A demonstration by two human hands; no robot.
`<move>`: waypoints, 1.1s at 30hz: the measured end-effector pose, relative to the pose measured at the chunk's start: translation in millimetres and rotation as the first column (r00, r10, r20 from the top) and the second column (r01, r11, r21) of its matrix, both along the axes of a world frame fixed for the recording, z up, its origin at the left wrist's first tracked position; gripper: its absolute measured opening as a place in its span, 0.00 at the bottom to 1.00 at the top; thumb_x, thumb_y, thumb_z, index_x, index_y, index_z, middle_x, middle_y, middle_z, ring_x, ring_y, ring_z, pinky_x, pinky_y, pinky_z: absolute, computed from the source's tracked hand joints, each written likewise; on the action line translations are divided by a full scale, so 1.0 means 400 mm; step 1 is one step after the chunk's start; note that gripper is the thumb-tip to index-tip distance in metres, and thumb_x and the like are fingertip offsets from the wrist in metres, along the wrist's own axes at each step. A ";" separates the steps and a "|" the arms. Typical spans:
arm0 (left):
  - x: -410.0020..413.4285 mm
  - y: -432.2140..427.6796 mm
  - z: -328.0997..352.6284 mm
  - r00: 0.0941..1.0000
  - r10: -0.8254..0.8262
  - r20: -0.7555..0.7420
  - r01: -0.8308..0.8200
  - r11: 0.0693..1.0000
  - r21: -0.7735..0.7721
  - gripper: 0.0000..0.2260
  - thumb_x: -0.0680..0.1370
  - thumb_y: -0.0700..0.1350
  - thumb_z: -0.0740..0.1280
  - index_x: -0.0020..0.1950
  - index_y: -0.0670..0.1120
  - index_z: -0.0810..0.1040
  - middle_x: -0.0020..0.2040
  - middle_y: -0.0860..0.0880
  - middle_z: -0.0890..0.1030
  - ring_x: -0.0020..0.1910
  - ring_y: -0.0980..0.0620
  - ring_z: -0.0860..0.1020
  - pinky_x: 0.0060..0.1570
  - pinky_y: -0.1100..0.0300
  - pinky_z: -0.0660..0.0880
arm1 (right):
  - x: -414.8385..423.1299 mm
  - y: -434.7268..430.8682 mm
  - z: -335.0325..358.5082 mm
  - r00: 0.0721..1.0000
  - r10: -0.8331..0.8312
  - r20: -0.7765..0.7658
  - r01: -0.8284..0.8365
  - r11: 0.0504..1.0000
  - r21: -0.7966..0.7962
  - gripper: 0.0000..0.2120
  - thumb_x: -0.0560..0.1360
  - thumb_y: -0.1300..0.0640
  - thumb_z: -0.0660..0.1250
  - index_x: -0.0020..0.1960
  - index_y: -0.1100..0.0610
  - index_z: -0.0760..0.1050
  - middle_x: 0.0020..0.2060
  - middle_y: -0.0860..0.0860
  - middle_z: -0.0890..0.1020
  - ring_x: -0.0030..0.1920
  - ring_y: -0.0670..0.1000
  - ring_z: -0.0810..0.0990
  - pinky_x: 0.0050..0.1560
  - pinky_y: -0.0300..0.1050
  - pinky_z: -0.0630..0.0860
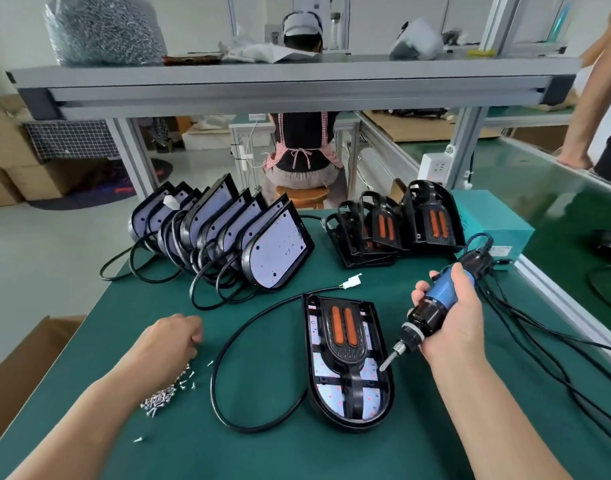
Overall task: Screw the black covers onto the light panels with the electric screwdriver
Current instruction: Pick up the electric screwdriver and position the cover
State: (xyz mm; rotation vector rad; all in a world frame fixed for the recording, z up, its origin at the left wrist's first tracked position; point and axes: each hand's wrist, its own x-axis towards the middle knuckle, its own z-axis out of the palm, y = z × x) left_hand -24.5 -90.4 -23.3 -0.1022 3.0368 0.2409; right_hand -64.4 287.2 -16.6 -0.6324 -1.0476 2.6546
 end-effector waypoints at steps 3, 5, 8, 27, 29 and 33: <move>0.000 -0.001 0.003 1.000 0.001 0.004 -0.001 1.000 0.015 0.07 0.75 0.40 0.67 0.43 0.52 0.75 0.44 0.55 0.78 0.44 0.52 0.77 0.46 0.59 0.74 | 0.004 -0.004 0.026 0.998 0.027 -0.054 -0.022 0.996 0.087 0.13 0.79 0.43 0.69 0.51 0.52 0.75 0.33 0.48 0.83 0.33 0.46 0.81 0.34 0.37 0.75; 0.001 -0.003 0.005 1.000 -0.007 0.006 0.007 1.000 0.017 0.07 0.75 0.40 0.66 0.43 0.53 0.74 0.43 0.55 0.78 0.44 0.53 0.77 0.45 0.59 0.73 | 0.005 -0.009 0.040 0.995 0.036 -0.093 -0.023 0.989 0.144 0.11 0.78 0.44 0.69 0.51 0.51 0.74 0.33 0.48 0.82 0.33 0.46 0.81 0.35 0.37 0.75; 0.009 -0.005 0.002 0.998 -0.027 -0.062 0.028 0.999 0.016 0.08 0.78 0.41 0.64 0.43 0.53 0.72 0.42 0.55 0.77 0.42 0.53 0.76 0.44 0.58 0.73 | 0.006 -0.016 0.056 0.986 0.060 -0.156 -0.021 0.971 0.239 0.10 0.79 0.47 0.69 0.55 0.52 0.74 0.33 0.49 0.82 0.32 0.47 0.81 0.40 0.40 0.75; 0.036 0.182 0.053 0.939 0.343 0.040 -0.076 0.092 0.993 0.05 0.76 0.35 0.70 0.50 0.36 0.83 0.47 0.41 0.86 0.51 0.47 0.85 0.54 0.60 0.81 | 0.002 -0.045 0.081 0.966 0.004 -0.260 0.088 0.935 0.342 0.09 0.79 0.50 0.70 0.53 0.52 0.74 0.32 0.50 0.77 0.29 0.50 0.78 0.33 0.42 0.77; 0.041 0.233 0.065 0.952 0.297 0.072 -0.069 -0.020 0.997 0.06 0.78 0.35 0.67 0.49 0.33 0.82 0.48 0.39 0.86 0.51 0.46 0.85 0.47 0.65 0.80 | -0.004 -0.053 0.093 0.959 0.015 -0.282 0.081 0.942 0.326 0.08 0.80 0.51 0.70 0.53 0.53 0.74 0.32 0.51 0.77 0.29 0.51 0.77 0.32 0.41 0.76; 0.047 0.329 0.084 0.969 0.207 0.133 -0.109 -0.124 0.986 0.08 0.79 0.36 0.66 0.47 0.30 0.80 0.41 0.40 0.85 0.44 0.48 0.86 0.42 0.68 0.79 | -0.021 -0.078 0.141 0.941 0.032 -0.336 0.067 0.958 0.277 0.08 0.79 0.54 0.71 0.52 0.54 0.73 0.32 0.51 0.76 0.28 0.50 0.76 0.32 0.41 0.76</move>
